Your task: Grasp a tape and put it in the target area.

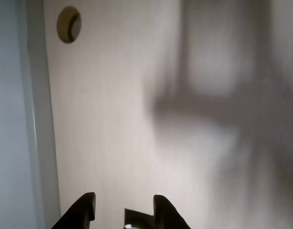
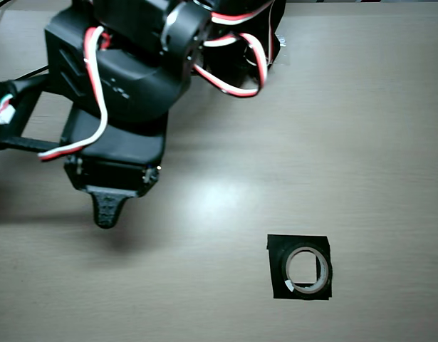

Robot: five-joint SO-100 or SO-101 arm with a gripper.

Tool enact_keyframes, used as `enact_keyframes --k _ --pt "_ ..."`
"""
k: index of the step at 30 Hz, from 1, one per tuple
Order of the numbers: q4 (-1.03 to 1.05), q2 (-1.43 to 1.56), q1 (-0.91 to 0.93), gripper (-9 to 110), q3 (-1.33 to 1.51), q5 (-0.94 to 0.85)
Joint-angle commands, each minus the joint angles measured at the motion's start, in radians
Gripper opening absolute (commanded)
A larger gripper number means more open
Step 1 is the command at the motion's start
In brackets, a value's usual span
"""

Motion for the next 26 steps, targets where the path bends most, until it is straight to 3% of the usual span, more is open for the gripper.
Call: enact_keyframes --k 1,26 --pt "-0.014 0.023 0.018 14 -0.003 0.011" --pt "-0.052 0.063 0.038 13 0.084 0.026"
